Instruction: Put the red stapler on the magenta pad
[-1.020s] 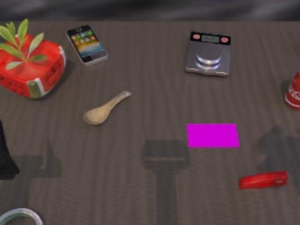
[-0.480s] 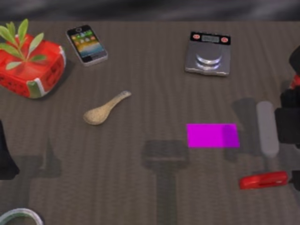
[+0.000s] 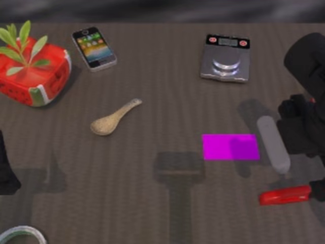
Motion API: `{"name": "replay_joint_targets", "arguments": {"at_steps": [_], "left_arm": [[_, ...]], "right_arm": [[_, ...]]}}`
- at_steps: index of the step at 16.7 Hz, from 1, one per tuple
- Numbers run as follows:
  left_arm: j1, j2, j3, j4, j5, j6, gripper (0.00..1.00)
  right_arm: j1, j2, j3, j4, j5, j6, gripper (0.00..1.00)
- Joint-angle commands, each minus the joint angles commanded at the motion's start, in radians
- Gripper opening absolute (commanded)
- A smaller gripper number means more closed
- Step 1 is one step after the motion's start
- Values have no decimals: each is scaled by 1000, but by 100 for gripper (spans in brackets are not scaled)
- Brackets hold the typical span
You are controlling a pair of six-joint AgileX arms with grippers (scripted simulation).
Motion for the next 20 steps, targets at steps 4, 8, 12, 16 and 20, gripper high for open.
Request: {"name": "replay_joint_targets", "arguments": {"at_steps": [4, 8, 12, 16, 20], "left_arm": [[0, 0, 0, 0, 0, 0, 100], [0, 0, 0, 0, 0, 0, 100], [0, 0, 0, 0, 0, 0, 100], [0, 0, 0, 0, 0, 0, 100], [0, 0, 0, 0, 0, 0, 100]], "right_arm": [[-3, 4, -15, 18, 0, 0, 100], [0, 68, -102, 171, 0, 2, 100], [3, 147, -212, 367, 0, 6, 100], [4, 170, -244, 415, 0, 7, 100], [4, 170, -244, 415, 0, 7, 85]]}}
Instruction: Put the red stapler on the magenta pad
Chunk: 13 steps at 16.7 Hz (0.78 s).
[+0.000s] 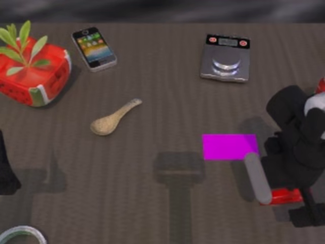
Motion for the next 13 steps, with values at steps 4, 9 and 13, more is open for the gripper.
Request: {"name": "replay_joint_targets", "arguments": {"at_steps": [4, 9, 13], "left_arm": [[0, 0, 0, 0, 0, 0, 100], [0, 0, 0, 0, 0, 0, 100], [0, 0, 0, 0, 0, 0, 100]], "right_arm": [[0, 0, 0, 0, 0, 0, 55], [0, 0, 0, 0, 0, 0, 17], [0, 0, 0, 0, 0, 0, 0]]}}
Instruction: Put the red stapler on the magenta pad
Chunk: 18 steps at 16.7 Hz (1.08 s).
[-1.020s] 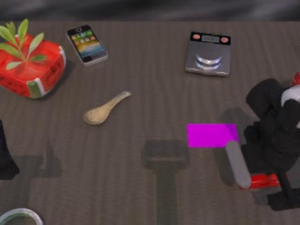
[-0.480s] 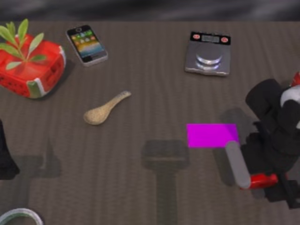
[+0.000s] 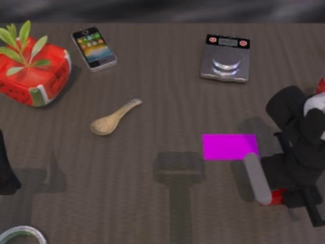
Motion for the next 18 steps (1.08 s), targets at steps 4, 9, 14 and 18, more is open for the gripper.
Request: {"name": "replay_joint_targets", "arguments": {"at_steps": [4, 9, 14, 18], "left_arm": [[0, 0, 0, 0, 0, 0, 100], [0, 0, 0, 0, 0, 0, 100], [0, 0, 0, 0, 0, 0, 100], [0, 0, 0, 0, 0, 0, 100]], "right_arm": [[0, 0, 0, 0, 0, 0, 0], [1, -6, 14, -16, 0, -3, 0], [4, -81, 132, -221, 0, -9, 0], [5, -153, 228, -390, 0, -9, 0]]}}
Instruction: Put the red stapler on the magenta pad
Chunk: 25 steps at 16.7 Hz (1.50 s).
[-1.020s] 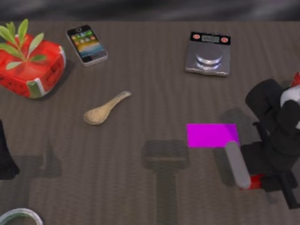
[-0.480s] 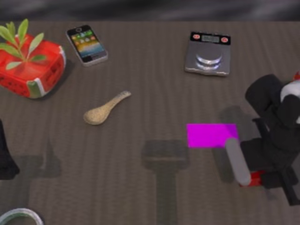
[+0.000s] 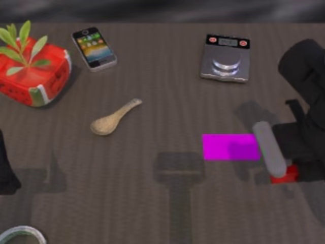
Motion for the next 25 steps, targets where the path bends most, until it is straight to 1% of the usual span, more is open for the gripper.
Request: {"name": "replay_joint_targets", "arguments": {"at_steps": [4, 8, 11, 16, 19, 22, 25], "left_arm": [[0, 0, 0, 0, 0, 0, 100], [0, 0, 0, 0, 0, 0, 100], [0, 0, 0, 0, 0, 0, 100], [0, 0, 0, 0, 0, 0, 100], [0, 0, 0, 0, 0, 0, 100], [0, 0, 0, 0, 0, 0, 100], [0, 0, 0, 0, 0, 0, 100]], "right_arm": [[-1, -18, 17, -25, 0, 3, 0], [4, 20, 51, -39, 0, 10, 0], [18, 122, 184, -84, 1, 41, 0], [47, 355, 553, -190, 1, 128, 0], [62, 472, 725, -241, 1, 180, 0], [69, 530, 803, -263, 2, 213, 0], [69, 533, 808, -264, 2, 216, 0]]}}
